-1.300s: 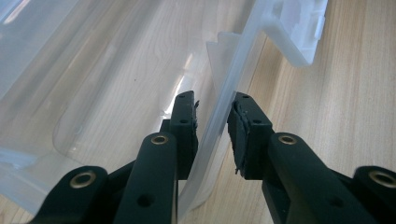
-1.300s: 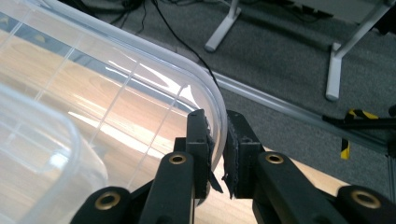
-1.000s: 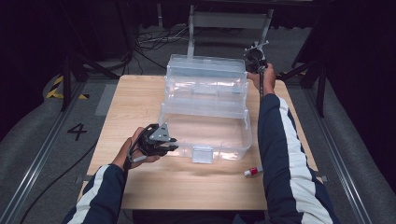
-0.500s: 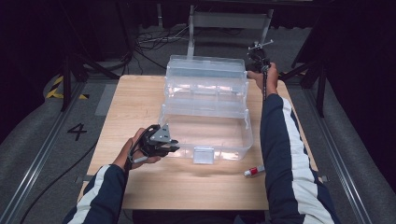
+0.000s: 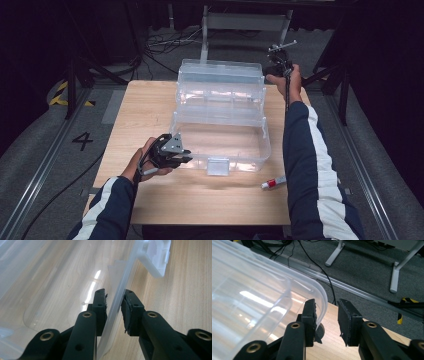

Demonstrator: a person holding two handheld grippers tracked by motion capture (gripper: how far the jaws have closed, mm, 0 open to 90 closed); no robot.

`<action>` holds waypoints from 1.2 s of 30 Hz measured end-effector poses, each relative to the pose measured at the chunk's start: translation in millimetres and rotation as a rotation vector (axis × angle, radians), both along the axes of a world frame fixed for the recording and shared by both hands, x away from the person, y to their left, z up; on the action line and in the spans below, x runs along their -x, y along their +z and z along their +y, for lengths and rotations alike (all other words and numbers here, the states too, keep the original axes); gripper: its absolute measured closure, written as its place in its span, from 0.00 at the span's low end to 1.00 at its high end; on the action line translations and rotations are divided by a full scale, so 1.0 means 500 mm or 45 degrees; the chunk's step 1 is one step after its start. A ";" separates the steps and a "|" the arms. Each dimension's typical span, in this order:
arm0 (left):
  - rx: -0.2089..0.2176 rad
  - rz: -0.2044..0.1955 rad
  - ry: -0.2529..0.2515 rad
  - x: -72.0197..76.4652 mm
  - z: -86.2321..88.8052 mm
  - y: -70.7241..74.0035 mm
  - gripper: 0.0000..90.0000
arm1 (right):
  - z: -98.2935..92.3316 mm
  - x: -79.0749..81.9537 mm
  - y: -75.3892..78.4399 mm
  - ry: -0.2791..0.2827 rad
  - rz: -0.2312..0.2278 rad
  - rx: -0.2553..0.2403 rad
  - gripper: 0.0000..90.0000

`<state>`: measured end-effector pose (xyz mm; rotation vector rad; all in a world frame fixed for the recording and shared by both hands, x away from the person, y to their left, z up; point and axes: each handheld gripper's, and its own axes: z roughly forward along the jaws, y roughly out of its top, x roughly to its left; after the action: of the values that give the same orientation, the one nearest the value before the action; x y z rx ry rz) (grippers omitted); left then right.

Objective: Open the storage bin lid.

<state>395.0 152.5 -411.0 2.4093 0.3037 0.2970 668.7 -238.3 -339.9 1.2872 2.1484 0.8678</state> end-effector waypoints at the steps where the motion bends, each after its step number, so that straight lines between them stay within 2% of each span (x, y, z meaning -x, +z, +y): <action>1: 0.000 0.000 0.000 0.000 0.000 0.000 0.83 | 0.000 0.005 0.005 -0.003 -0.008 0.008 0.75; 4: -0.004 -0.005 0.002 0.001 0.000 0.000 0.83 | -0.003 0.015 0.012 -0.003 -0.023 -0.004 0.74; 13: -0.003 -0.005 0.001 0.001 0.000 0.000 0.83 | -0.012 0.072 0.030 0.014 -0.057 0.030 0.71; 15: 0.006 -0.002 0.001 0.000 0.000 -0.001 0.83 | -0.013 0.084 0.031 0.031 -0.058 0.018 0.70; 20: 0.003 0.007 -0.001 -0.001 -0.002 -0.001 0.83 | -0.017 0.111 0.036 0.060 -0.072 0.033 0.69; 30: -0.014 0.003 0.000 0.000 -0.006 -0.001 0.82 | -0.051 0.169 0.047 0.096 -0.090 0.043 0.65; 31: -0.014 0.006 -0.006 -0.001 -0.006 -0.001 0.83 | -0.063 0.189 0.049 0.120 -0.092 0.054 0.64; 36: -0.014 0.005 -0.001 -0.001 -0.007 -0.002 0.82 | -0.082 0.218 0.052 0.139 -0.106 0.053 0.63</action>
<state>395.5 148.9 -411.9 2.4209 0.3036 0.2942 560.0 -279.3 -313.9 1.1026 2.1761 0.8995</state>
